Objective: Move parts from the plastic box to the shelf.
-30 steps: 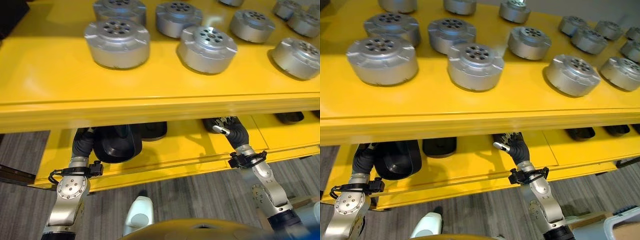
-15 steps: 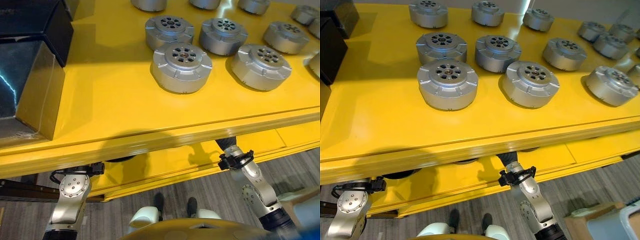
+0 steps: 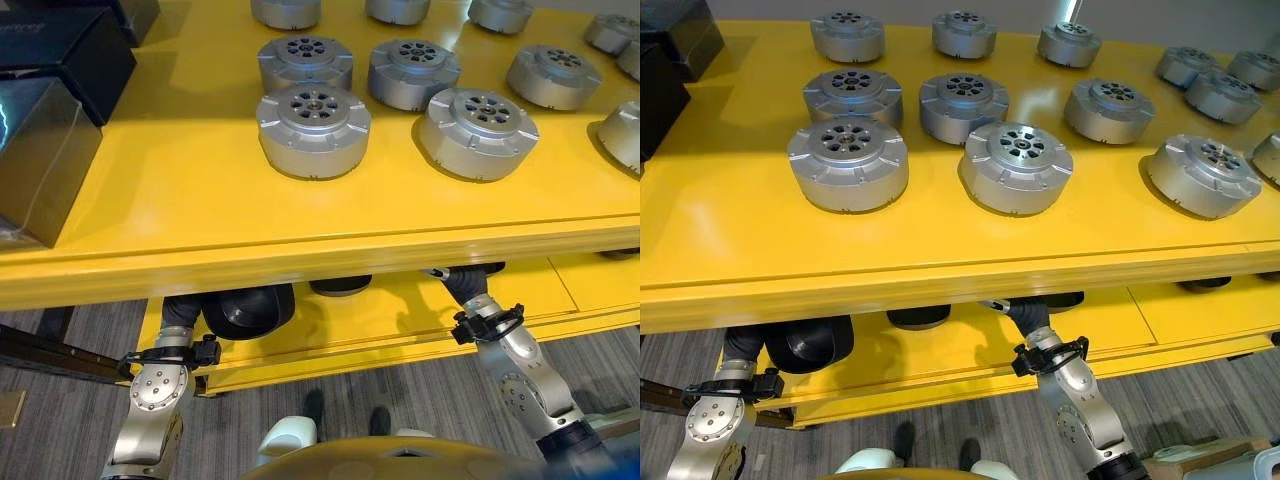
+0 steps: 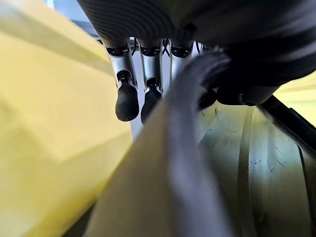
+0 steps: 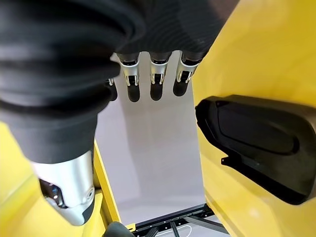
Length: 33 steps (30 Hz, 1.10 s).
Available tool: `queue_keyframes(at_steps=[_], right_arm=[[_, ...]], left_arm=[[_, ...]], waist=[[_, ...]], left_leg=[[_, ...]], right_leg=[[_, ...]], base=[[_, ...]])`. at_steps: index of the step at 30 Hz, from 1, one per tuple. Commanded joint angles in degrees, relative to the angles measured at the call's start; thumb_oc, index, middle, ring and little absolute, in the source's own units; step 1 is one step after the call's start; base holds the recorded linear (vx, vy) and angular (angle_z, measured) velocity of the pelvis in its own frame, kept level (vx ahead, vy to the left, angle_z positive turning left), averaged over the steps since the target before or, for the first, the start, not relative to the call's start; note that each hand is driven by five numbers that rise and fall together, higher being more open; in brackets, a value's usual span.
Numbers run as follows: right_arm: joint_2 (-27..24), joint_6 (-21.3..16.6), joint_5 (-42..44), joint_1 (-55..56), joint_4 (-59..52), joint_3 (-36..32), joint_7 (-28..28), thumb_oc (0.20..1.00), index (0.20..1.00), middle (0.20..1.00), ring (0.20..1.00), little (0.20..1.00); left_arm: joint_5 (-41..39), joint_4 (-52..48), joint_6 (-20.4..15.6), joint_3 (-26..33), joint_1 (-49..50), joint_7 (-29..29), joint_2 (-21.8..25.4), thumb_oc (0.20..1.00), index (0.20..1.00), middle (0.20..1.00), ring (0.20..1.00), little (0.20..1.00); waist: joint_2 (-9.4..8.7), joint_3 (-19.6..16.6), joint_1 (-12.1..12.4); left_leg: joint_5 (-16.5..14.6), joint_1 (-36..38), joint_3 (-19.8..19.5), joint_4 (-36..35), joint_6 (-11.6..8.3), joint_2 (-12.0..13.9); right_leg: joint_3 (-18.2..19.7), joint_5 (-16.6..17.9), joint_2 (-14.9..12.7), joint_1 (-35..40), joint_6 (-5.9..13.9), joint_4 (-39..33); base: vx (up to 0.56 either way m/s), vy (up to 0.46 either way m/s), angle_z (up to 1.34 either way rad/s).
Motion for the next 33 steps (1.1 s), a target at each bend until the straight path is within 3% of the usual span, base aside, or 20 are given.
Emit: queue_keyframes(at_steps=[1,2,4,5,10,15,20,27,33], right_arm=[[-1.5,-4.3,1.2,-3.9,-1.4,-0.7,-0.7,1.000,1.000,1.000,1.000,1.000],[-1.5,-4.4,1.2,-3.9,-1.3,-0.7,-0.7,1.000,1.000,1.000,1.000,1.000],[-0.8,-4.4,2.0,-4.4,-0.3,0.1,-1.1,1.000,1.000,1.000,1.000,1.000],[-0.7,-4.3,2.6,-4.7,0.0,0.0,-1.1,1.000,1.000,1.000,1.000,1.000],[-1.1,-4.5,2.6,-4.4,-0.2,-0.9,-1.5,1.000,1.000,1.000,1.000,1.000],[-0.1,-4.7,1.2,-3.7,0.6,-2.2,-2.3,1.000,1.000,1.000,1.000,1.000],[1.8,-3.8,-0.2,-3.8,0.6,-2.2,-2.6,1.000,1.000,1.000,1.000,1.000],[3.0,-2.6,-0.8,-5.0,0.7,-0.2,-2.2,1.000,1.000,1.000,1.000,1.000],[3.2,-1.5,-0.4,-4.4,0.3,0.7,-1.3,1.000,1.000,1.000,1.000,1.000]], left_arm=[[-1.2,-2.2,-4.5,0.4,-5.2,0.0,0.1,0.200,0.200,0.200,0.200,0.200],[-1.2,-2.2,-4.5,0.4,-5.1,0.0,0.1,0.200,0.200,0.200,0.200,0.200],[-1.2,-2.6,-4.7,0.6,-5.0,0.5,0.1,0.200,0.200,0.200,0.200,0.200],[-1.5,-2.7,-4.5,0.5,-5.3,0.7,-0.1,0.200,0.200,0.200,0.200,0.200],[-1.8,-2.7,-4.6,-0.8,-6.5,0.2,-0.8,0.200,0.200,0.200,0.200,0.200],[-1.3,-3.2,-4.6,-2.5,-9.0,-0.5,0.9,0.200,0.200,0.200,0.200,0.200],[-0.3,-2.6,-4.5,-3.5,-12.0,0.4,2.8,0.200,0.200,0.200,0.200,0.200],[1.4,-2.1,-4.2,-4.7,-14.1,1.4,3.7,0.200,0.200,0.200,0.200,0.200],[1.8,-1.2,-3.7,-5.7,-14.8,1.2,3.7,0.200,0.200,0.200,0.200,0.200]], waist=[[1.23,-0.2,-2.0],[1.27,-0.1,-2.0],[1.27,-0.5,-1.2],[1.46,-0.9,-1.3],[3.71,-2.9,-2.5],[4.35,-3.3,-2.5],[3.13,-3.2,-2.8],[1.69,-3.4,-2.7],[0.64,-3.7,-3.0]], left_leg=[[-2.3,1.2,6.8,6.5,-5.26,11.0],[-2.3,1.4,6.9,6.4,-5.32,11.1],[-1.3,2.1,3.1,5.7,-6.30,13.0],[-0.1,2.7,0.8,3.7,-6.90,15.5],[2.1,5.5,1.4,-4.4,-7.91,19.3],[0.7,6.9,1.5,-5.3,-7.77,16.8],[-2.2,9.0,4.3,-6.1,-5.14,11.5],[-4.3,11.0,7.5,-6.4,-2.83,8.2],[-5.7,12.1,9.1,-5.6,-1.92,7.2]], right_leg=[[-1.1,-4.1,-0.4,-0.9,-0.20,2.7],[-1.0,-4.1,-0.3,-0.8,-0.24,2.6],[0.5,-3.8,0.0,-0.3,0.09,1.9],[0.7,-3.7,-0.2,-0.2,0.53,1.3],[0.1,-3.8,-0.2,0.1,1.40,0.5],[0.6,-2.2,-3.1,0.8,2.82,0.6],[1.0,-0.2,-9.3,-0.1,6.34,3.2],[3.0,1.8,-13.0,-1.7,9.13,5.1],[3.9,2.4,-14.1,-1.6,9.89,5.9]], base=[[-0.02,0.010,0.33],[0.00,0.020,0.53],[0.04,0.068,0.21],[0.02,0.083,-0.01],[0.07,0.161,0.08],[0.06,0.204,0.13],[0.05,0.274,-0.02],[0.02,0.167,-0.17],[0.05,0.061,-0.20]])
